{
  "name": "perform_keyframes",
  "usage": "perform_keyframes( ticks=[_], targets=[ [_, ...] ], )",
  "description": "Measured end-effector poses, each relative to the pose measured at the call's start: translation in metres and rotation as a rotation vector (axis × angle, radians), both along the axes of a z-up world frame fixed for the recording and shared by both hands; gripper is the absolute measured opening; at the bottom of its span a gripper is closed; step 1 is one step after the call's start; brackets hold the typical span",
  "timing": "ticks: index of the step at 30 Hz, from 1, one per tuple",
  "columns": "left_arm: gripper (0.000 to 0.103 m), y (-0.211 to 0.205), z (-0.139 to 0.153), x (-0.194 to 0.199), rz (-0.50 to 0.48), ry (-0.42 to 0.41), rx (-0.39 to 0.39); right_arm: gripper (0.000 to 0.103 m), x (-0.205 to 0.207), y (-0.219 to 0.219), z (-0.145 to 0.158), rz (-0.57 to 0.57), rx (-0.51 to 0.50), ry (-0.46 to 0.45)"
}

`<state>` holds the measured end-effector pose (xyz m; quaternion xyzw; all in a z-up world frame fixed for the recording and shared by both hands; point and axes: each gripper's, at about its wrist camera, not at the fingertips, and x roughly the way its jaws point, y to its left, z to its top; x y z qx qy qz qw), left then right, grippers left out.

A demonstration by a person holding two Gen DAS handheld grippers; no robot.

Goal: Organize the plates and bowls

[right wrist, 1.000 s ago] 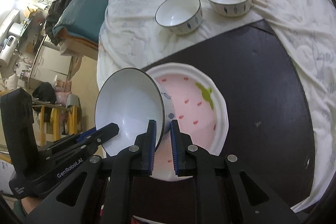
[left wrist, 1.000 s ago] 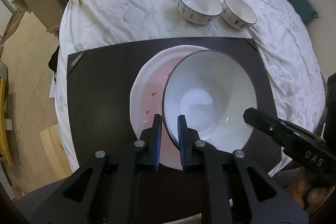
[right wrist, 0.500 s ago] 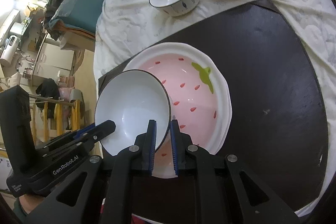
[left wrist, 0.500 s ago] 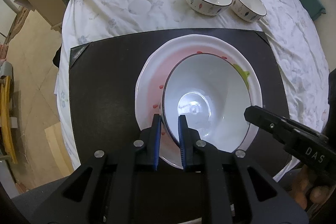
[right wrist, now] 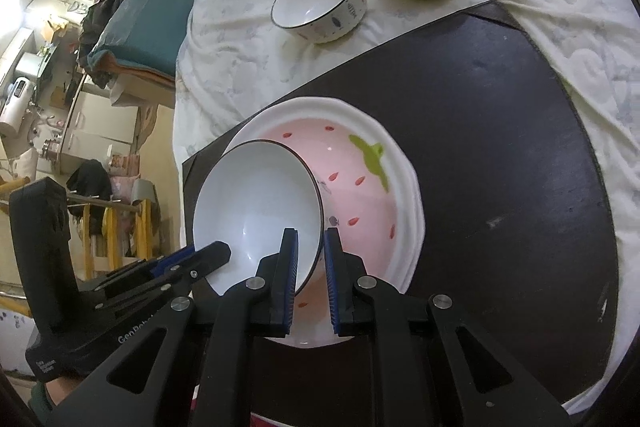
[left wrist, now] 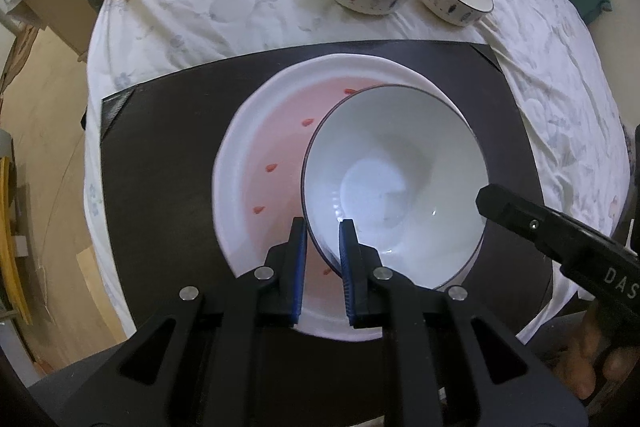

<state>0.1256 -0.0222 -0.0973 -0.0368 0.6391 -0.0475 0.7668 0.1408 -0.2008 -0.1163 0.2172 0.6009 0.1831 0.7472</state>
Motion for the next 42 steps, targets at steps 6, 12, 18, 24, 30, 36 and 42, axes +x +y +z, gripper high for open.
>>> perform_keyframes(
  ticks=[6,12,18,24,30,36,42],
  targets=[
    [0.013,-0.009,0.000,0.006,-0.010,-0.017,0.011,0.014,0.002,-0.011,-0.002,-0.014,-0.019,-0.001],
    [0.013,-0.010,0.001,0.006,-0.018,-0.036,0.014,0.014,0.004,-0.012,-0.008,-0.005,-0.030,0.008],
    [0.013,-0.009,0.003,0.006,-0.016,-0.057,0.011,0.014,0.006,-0.011,-0.007,-0.004,-0.040,0.002],
    [0.014,-0.010,0.006,0.006,-0.026,-0.067,0.020,0.014,0.005,-0.010,-0.006,0.003,-0.049,-0.006],
    [0.014,-0.008,0.016,0.006,-0.019,-0.110,0.039,0.015,0.004,-0.008,-0.004,0.005,-0.060,-0.016],
    [0.014,-0.001,0.021,0.008,0.014,-0.134,0.032,0.018,0.004,-0.009,0.003,0.005,-0.085,-0.056],
    [0.014,-0.003,0.029,0.008,0.006,-0.180,0.050,0.018,0.005,-0.011,0.007,-0.007,-0.094,-0.074]
  ],
)
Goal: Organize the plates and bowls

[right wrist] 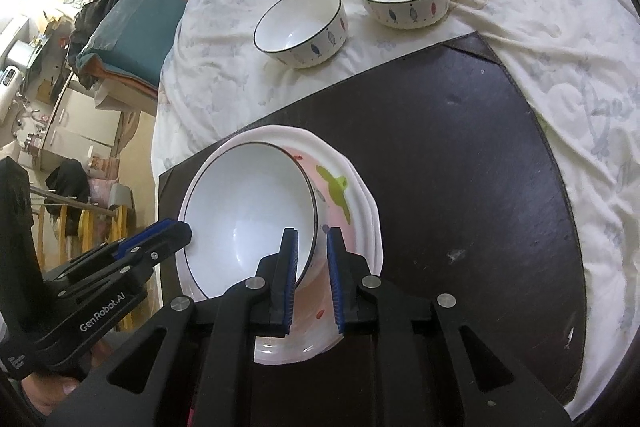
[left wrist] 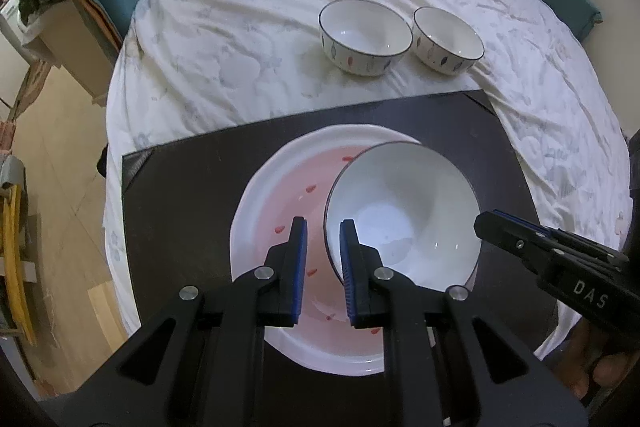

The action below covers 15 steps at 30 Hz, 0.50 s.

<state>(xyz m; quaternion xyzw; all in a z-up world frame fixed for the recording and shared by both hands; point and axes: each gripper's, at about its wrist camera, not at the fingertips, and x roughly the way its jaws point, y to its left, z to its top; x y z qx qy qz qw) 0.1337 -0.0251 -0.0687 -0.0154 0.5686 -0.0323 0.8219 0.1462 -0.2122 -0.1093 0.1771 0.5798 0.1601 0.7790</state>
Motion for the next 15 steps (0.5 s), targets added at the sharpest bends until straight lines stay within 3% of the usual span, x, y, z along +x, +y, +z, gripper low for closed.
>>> perform_keyframes(
  ticks=[5,7,10,13,15],
  targets=[
    [0.015,0.000,0.004,0.000,-0.003,-0.014,0.013,0.018,0.001,-0.001,0.006,-0.002,0.001,-0.027],
    [0.026,0.001,0.006,-0.001,0.000,-0.025,0.019,0.018,0.001,-0.002,0.011,-0.006,-0.002,-0.047],
    [0.056,0.002,0.015,-0.004,0.007,-0.075,0.040,0.018,0.001,-0.006,0.016,-0.021,0.002,-0.068],
    [0.071,0.004,0.024,-0.006,0.012,-0.132,0.061,0.019,0.000,-0.009,0.020,-0.036,0.008,-0.082],
    [0.075,0.005,0.028,-0.007,0.014,-0.155,0.076,0.019,-0.001,-0.010,0.023,-0.044,0.001,-0.098]
  ],
)
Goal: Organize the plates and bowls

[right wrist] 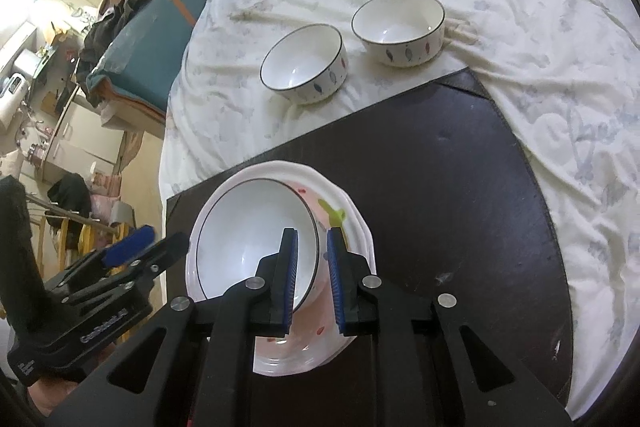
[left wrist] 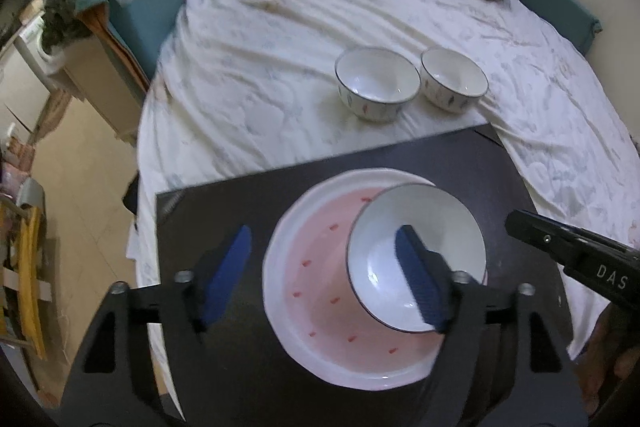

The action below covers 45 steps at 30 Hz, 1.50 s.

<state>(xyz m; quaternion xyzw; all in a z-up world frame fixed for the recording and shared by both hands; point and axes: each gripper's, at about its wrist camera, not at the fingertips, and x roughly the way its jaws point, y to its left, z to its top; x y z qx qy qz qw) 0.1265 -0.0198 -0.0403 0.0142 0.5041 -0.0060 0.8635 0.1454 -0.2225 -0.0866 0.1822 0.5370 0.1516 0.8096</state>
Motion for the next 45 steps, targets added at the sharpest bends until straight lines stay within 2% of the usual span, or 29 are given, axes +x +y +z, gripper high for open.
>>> perform_keyframes(
  ticks=[2,3,4,5,6,7,9,12,14,17,19,24,28,33,38,42,45],
  targets=[
    [0.076,0.002,0.002,0.000,-0.004,-0.009,-0.004,0.019,-0.001,-0.001,0.003,-0.009,-0.012,-0.013],
    [0.076,0.004,0.003,-0.001,0.002,-0.008,-0.012,0.025,-0.001,-0.002,0.003,-0.011,-0.014,-0.015],
    [0.076,0.006,0.003,-0.001,0.007,-0.007,-0.020,0.049,-0.002,-0.003,0.004,-0.017,-0.008,-0.016],
    [0.076,0.006,0.003,-0.001,0.012,-0.006,-0.025,0.068,-0.003,-0.004,0.004,-0.024,-0.001,-0.019],
    [0.076,0.007,0.003,-0.001,0.014,-0.009,-0.026,0.096,-0.005,-0.007,0.006,-0.049,0.011,-0.042],
    [0.076,0.007,0.004,-0.002,0.010,-0.026,-0.027,0.100,-0.008,-0.009,0.009,-0.069,0.011,-0.065],
    [0.076,0.009,0.005,-0.005,-0.002,-0.076,-0.031,0.100,-0.008,-0.008,0.011,-0.065,-0.004,-0.073],
    [0.076,0.011,0.006,-0.004,0.005,-0.066,-0.029,0.100,-0.008,-0.004,0.013,-0.031,0.014,-0.083],
    [0.076,0.013,0.008,-0.003,0.012,-0.054,-0.034,0.102,-0.009,-0.001,0.015,-0.029,-0.009,-0.085],
    [0.088,0.019,0.017,-0.001,0.053,-0.066,-0.028,0.103,-0.014,-0.002,0.021,-0.048,-0.062,-0.104],
    [0.103,0.022,0.026,0.000,0.069,-0.097,-0.025,0.103,-0.016,-0.003,0.028,-0.059,-0.101,-0.123],
    [0.103,0.023,0.045,0.005,0.065,-0.133,-0.010,0.103,-0.016,-0.014,0.050,-0.109,-0.137,-0.189],
    [0.103,0.025,0.051,0.019,0.058,-0.099,-0.022,0.103,-0.008,-0.018,0.063,-0.107,-0.176,-0.206],
    [0.103,0.031,0.053,0.044,0.086,-0.069,-0.033,0.103,0.010,-0.028,0.068,-0.125,-0.162,-0.173],
    [0.103,0.026,0.040,0.070,0.071,0.021,-0.007,0.103,0.032,-0.035,0.064,-0.137,-0.127,-0.137],
    [0.103,0.020,0.033,0.089,0.066,0.028,0.020,0.103,0.056,-0.040,0.053,-0.155,-0.067,-0.100],
    [0.103,0.019,0.025,0.103,0.062,0.043,-0.012,0.103,0.073,-0.044,0.041,-0.178,-0.046,-0.067]
  ],
)
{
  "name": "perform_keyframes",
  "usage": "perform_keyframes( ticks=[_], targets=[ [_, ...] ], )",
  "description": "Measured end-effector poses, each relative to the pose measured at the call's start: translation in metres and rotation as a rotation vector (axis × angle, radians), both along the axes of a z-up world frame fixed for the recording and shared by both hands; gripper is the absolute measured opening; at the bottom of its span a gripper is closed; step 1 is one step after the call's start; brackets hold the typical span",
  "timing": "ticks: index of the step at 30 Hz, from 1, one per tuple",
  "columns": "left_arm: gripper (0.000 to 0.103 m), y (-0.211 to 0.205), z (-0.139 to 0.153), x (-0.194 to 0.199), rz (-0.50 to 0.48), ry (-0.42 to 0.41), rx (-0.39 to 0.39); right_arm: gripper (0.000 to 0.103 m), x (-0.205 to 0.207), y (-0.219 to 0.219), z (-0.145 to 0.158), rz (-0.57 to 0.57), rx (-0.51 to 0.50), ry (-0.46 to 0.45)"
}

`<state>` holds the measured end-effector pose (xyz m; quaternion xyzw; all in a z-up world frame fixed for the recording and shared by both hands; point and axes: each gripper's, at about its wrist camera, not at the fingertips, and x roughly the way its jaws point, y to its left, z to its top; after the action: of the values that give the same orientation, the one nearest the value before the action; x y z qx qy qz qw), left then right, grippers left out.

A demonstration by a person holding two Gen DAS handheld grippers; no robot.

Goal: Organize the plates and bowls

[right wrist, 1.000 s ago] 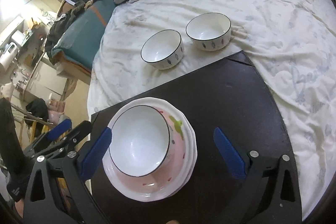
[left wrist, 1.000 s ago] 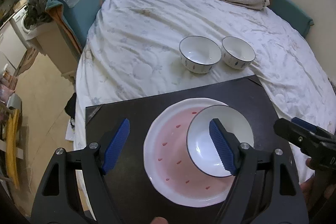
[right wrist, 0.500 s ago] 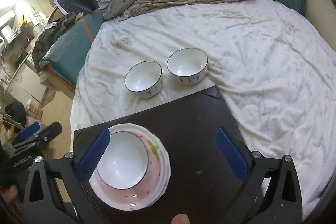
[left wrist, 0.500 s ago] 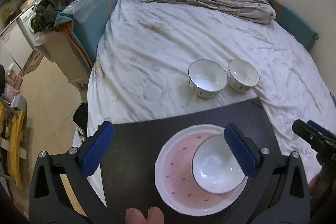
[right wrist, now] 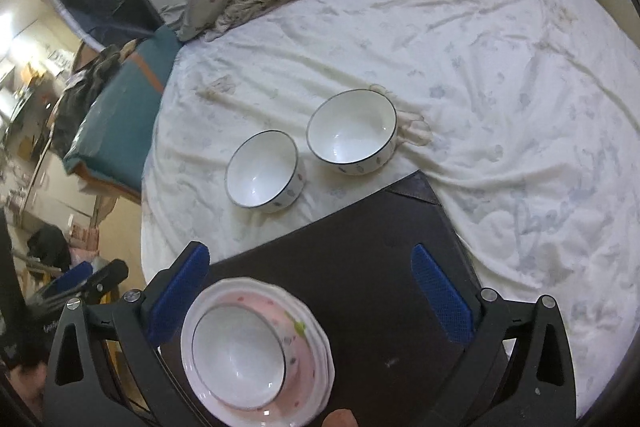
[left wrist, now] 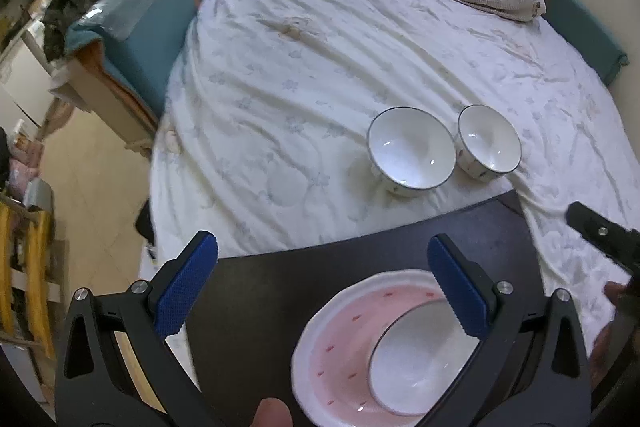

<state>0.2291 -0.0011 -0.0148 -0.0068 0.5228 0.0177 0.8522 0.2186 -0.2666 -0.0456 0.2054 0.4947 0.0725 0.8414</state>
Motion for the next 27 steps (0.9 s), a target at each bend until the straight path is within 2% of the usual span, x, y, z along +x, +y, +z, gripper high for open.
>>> perform_keyframes(
  ticks=[4,6,8,11,15,17,19,21,25,27],
  targets=[
    [0.103,-0.001,-0.009,0.022,0.010,0.002,0.004,0.103,0.024,-0.004,-0.017,-0.016,0.032,0.037],
    [0.103,0.001,-0.009,0.032,0.014,-0.028,-0.034,0.103,0.033,-0.005,-0.023,-0.003,0.049,0.053],
    [0.103,0.005,-0.009,0.042,0.032,-0.044,-0.059,0.103,0.042,-0.006,-0.022,-0.010,0.044,0.017],
    [0.103,0.008,-0.023,0.067,0.053,0.007,-0.105,0.103,0.056,-0.005,-0.029,-0.019,0.081,0.027],
    [0.102,0.003,-0.044,0.092,0.071,0.045,-0.092,0.100,0.077,0.005,-0.045,-0.019,0.124,0.090],
    [0.100,-0.001,-0.055,0.103,0.060,0.061,-0.090,0.089,0.086,0.011,-0.057,-0.012,0.179,0.148],
    [0.088,-0.007,-0.067,0.112,0.037,0.084,-0.080,0.074,0.094,0.018,-0.069,-0.011,0.213,0.204],
    [0.080,-0.011,-0.079,0.122,0.024,0.111,-0.071,0.067,0.103,0.025,-0.082,-0.005,0.228,0.247],
    [0.063,-0.008,-0.103,0.138,0.046,0.164,-0.100,0.043,0.119,0.034,-0.103,-0.011,0.241,0.302],
    [0.055,-0.006,-0.113,0.144,0.054,0.195,-0.114,0.038,0.128,0.040,-0.110,0.003,0.232,0.312]
  ],
)
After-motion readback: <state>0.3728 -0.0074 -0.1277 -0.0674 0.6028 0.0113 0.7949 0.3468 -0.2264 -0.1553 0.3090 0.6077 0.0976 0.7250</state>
